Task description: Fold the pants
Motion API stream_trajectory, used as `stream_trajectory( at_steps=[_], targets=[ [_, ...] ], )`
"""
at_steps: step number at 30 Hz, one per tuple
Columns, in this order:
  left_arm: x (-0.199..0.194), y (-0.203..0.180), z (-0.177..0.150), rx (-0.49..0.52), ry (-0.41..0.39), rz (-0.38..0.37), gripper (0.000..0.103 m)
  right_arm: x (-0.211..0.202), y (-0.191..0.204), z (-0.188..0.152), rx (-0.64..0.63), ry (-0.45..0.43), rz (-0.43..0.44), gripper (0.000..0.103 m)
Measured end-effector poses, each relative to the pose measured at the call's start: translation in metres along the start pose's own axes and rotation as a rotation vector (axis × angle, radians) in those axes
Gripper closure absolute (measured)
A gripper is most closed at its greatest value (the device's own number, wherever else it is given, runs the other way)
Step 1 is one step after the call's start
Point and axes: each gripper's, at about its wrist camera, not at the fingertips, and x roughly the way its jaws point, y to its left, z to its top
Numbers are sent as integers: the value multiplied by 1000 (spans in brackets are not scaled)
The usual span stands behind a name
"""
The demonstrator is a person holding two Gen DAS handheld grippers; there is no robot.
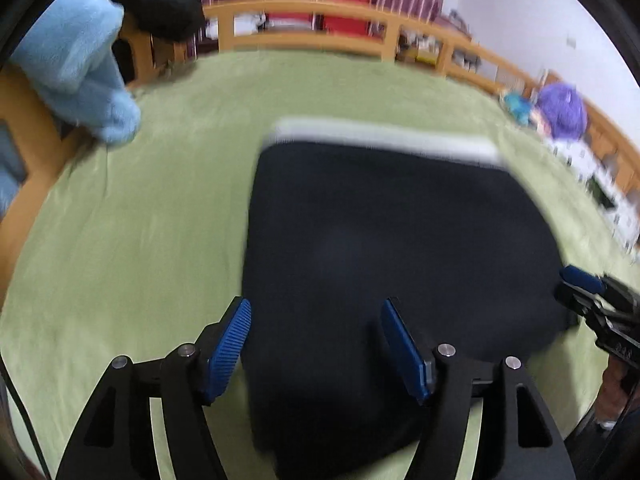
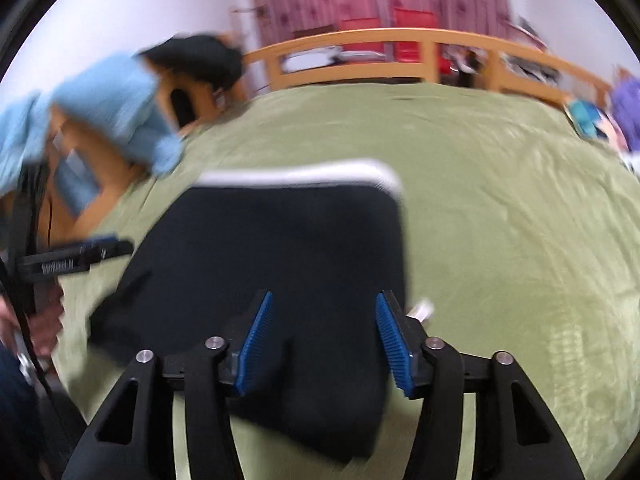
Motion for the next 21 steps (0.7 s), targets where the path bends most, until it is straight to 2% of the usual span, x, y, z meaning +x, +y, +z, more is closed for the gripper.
stream_trajectory(
  at_steps=[2, 3, 5, 6, 8, 10, 11, 12, 14, 18, 21],
  targets=[
    [11, -5, -30, 14, 47, 14, 35, 12, 3, -25, 11, 81, -11, 53],
    [10, -4, -38, 21, 27, 23, 34, 20, 5, -35, 10, 119, -35, 53],
    [4, -3, -31, 23, 44, 2, 34, 19, 9, -43, -3, 133, -49, 53],
    [-1, 1, -22, 13, 51, -26, 35, 15, 9, -41, -6, 131, -42, 54],
    [-14, 8, -2, -3, -9, -75, 34, 0, 5, -26, -1, 116, 8, 58],
    [-20, 10, 22, 14, -81, -78, 34, -14, 0, -9, 0, 27, 27, 59],
    [-15, 9, 39, 29, -102, -66, 34, -21, -3, 6, -8, -36, 12, 59],
    [-11, 7, 50, 35, -115, -56, 34, -22, -4, 14, -14, -64, 5, 58],
    [4, 3, 79, 45, -151, -67, 34, -7, -11, 44, -22, -113, -22, 57],
    [36, 5, 115, 21, -169, -103, 34, 34, -22, 74, -6, -138, -17, 57],
    [76, 13, 123, -11, -93, -63, 34, 72, -34, 77, -1, -73, -46, 58]
  ],
)
